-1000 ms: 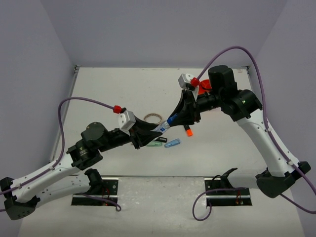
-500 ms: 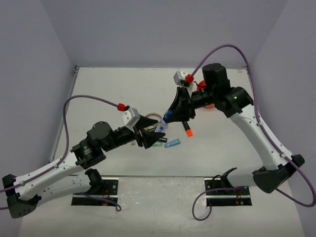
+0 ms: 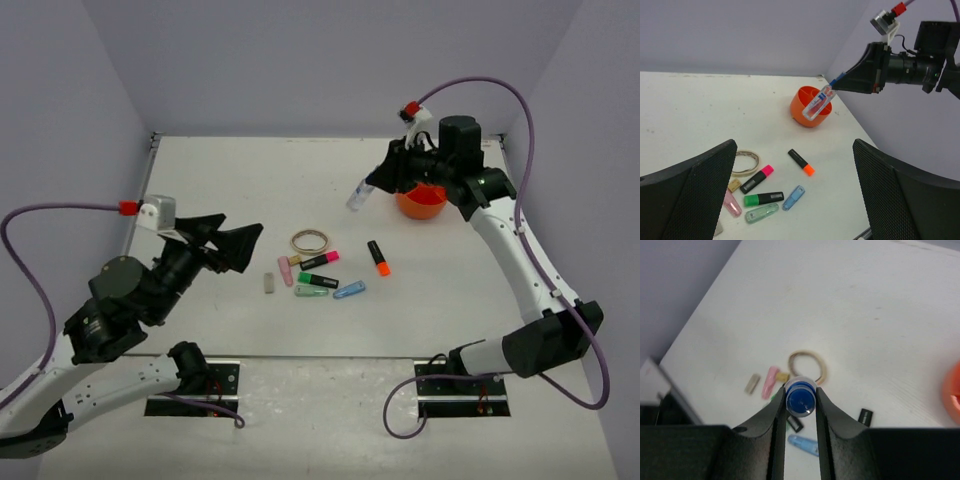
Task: Sort the stationery into containers
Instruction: Place the stationery in the storage box.
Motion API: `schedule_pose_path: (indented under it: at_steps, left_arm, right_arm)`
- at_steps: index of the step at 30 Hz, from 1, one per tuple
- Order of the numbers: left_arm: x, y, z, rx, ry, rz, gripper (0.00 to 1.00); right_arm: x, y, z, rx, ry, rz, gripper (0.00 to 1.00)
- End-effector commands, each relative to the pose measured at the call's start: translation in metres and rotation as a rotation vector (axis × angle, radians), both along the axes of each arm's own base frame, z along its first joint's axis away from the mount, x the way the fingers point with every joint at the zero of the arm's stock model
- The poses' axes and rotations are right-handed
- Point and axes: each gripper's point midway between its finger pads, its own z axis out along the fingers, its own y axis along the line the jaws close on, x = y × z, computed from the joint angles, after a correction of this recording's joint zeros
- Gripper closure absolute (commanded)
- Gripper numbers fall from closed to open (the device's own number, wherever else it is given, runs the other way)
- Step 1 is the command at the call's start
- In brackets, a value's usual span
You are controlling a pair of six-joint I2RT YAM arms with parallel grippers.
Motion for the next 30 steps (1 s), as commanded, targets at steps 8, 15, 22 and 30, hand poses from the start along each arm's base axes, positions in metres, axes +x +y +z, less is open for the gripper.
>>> schedule_pose_path:
  at_steps: [8, 15, 22, 30]
  left_arm:
    - [-0.010, 0.073, -0.052, 0.139, 0.128, 0.210, 0.00]
    - [-0.010, 0.083, -0.082, 0.162, 0.125, 0.251, 0.00]
    - [-0.010, 0.076, -0.096, 0.172, 0.110, 0.215, 0.00]
    - [-0.008, 0.064, -0.103, 0.218, 0.124, 0.180, 0.00]
  right_arm:
    - [0.154, -0.150, -0.004, -0.175, 0.007, -1.002, 1.00]
    - [0.196, -0.182, -0.022, -0.249, 0.029, -1.119, 1.00]
    - [0.214, -0.198, -0.060, -0.333, 0.091, -1.116, 1.00]
    - [0.219, -0.195, -0.098, -0.364, 0.141, -1.085, 1.00]
